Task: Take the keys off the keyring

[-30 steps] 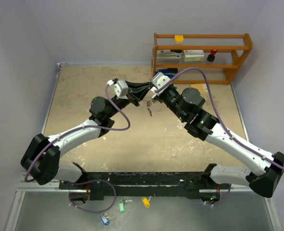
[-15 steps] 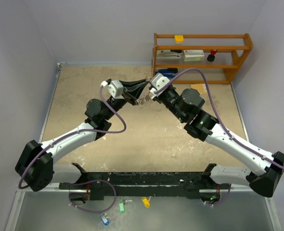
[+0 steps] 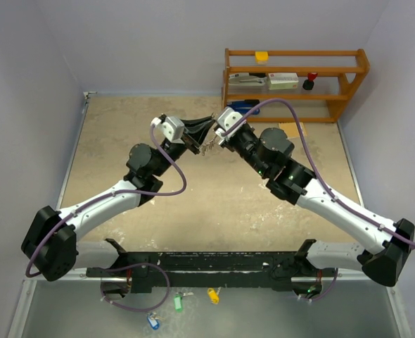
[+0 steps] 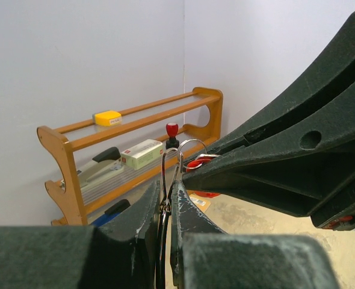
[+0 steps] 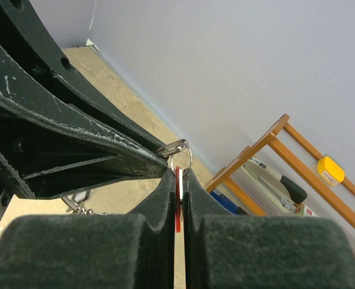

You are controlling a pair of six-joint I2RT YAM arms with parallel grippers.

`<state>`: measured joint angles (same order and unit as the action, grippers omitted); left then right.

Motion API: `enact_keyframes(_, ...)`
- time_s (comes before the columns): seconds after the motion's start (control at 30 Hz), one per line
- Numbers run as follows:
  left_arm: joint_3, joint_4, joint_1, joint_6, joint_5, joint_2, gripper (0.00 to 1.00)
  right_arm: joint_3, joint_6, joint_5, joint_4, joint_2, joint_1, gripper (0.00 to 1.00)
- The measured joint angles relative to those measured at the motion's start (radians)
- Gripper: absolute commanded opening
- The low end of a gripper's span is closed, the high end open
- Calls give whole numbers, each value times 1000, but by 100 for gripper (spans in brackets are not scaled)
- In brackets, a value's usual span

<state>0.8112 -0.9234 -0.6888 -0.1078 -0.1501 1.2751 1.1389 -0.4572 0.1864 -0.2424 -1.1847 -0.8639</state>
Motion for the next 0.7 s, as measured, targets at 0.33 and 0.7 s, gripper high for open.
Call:
enact_keyframes(0.33, 0, 5, -1, 23, 6, 3, 0, 61, -18, -49, 96, -16, 1, 0)
enact_keyframes(0.7, 0, 16, -1, 49, 49, 10, 0, 126, -46, -56, 189, -62, -3, 0)
